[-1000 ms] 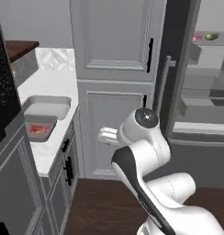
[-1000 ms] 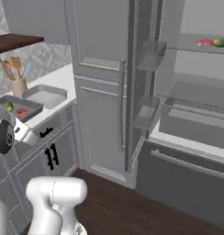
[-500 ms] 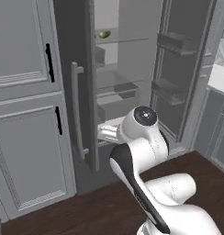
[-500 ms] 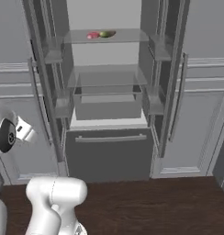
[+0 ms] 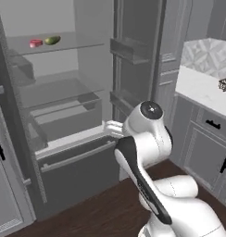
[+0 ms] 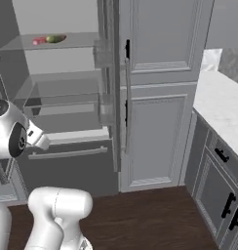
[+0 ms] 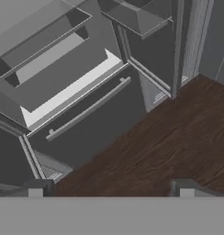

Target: Place one cucumber and one steak in each tupperware on the nearby counter, to pack two identical lunches.

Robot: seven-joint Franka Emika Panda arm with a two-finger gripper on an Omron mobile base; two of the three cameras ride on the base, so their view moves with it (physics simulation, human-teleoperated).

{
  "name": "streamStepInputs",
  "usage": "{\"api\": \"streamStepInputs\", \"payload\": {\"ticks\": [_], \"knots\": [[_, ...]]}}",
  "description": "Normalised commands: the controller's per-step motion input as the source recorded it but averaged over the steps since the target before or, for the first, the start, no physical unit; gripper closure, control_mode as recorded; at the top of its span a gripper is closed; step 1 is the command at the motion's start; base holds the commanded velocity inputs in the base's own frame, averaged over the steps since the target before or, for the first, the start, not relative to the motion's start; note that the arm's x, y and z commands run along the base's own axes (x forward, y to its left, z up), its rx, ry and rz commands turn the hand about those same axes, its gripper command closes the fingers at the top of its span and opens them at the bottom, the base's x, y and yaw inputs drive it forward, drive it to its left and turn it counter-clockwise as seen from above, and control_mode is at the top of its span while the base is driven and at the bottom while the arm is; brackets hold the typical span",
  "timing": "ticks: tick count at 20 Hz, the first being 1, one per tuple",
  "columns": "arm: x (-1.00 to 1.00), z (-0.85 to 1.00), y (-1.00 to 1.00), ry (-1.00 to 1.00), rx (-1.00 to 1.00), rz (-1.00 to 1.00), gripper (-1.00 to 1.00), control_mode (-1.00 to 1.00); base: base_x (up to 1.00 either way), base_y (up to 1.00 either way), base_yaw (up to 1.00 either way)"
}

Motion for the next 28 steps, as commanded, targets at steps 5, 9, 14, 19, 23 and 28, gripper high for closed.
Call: {"api": "streamStepInputs", "payload": {"ticks": [5,9,14,19,23,28], "knots": [[0.0,0.0,0.0,0.0,0.0,0.0,-1.0,1.0,0.93,-0.01,0.14],[0.0,0.0,0.0,0.0,0.0,0.0,-1.0,1.0,0.79,0.21,0.33],[0.0,0.0,0.0,0.0,0.0,0.0,-1.0,1.0,0.92,0.05,0.16],[0.0,0.0,0.0,0.0,0.0,0.0,-1.0,1.0,0.98,0.0,-0.09],[0.13,0.4,0.02,-0.02,0.04,0.0,-1.0,-1.0,0.34,0.0,0.0],[-0.04,1.0,0.0,-0.21,0.02,-0.08,-1.0,-1.0,0.0,0.0,0.0]]}}
